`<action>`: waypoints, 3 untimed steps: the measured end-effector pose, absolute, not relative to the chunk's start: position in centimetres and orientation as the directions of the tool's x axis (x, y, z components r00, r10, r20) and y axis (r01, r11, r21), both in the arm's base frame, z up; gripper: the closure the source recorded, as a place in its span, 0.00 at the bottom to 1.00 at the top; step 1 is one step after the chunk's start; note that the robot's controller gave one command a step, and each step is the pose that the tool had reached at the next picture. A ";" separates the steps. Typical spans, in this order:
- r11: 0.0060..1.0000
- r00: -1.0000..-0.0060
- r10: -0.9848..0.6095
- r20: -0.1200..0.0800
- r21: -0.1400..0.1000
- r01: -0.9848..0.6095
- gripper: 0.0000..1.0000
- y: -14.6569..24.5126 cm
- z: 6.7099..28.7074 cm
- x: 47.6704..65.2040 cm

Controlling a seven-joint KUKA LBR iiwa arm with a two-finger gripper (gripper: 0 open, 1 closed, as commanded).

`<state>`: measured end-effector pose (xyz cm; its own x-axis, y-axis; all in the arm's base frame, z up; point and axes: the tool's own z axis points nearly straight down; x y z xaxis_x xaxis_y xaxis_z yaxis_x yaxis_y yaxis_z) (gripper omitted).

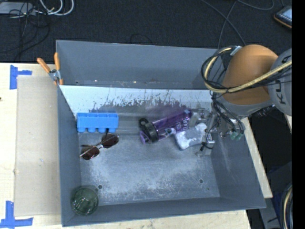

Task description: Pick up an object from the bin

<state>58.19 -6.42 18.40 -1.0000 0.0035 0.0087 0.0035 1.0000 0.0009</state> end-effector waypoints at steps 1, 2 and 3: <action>1.000 -1.000 0.001 0.001 0.000 0.001 0.00 -6.4 18.9 58.3; 1.000 -1.000 -0.019 0.005 0.002 -0.019 0.00 -9.1 11.6 60.0; 1.000 -1.000 -0.014 -0.001 -0.001 -0.014 0.00 -9.1 12.3 59.8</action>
Offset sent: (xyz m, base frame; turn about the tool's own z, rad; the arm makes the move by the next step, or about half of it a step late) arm 0.0260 -0.0423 -0.1140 -0.0311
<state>59.82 -9.07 12.33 -0.9999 -0.0139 -0.0014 -0.0139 0.9999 -0.0013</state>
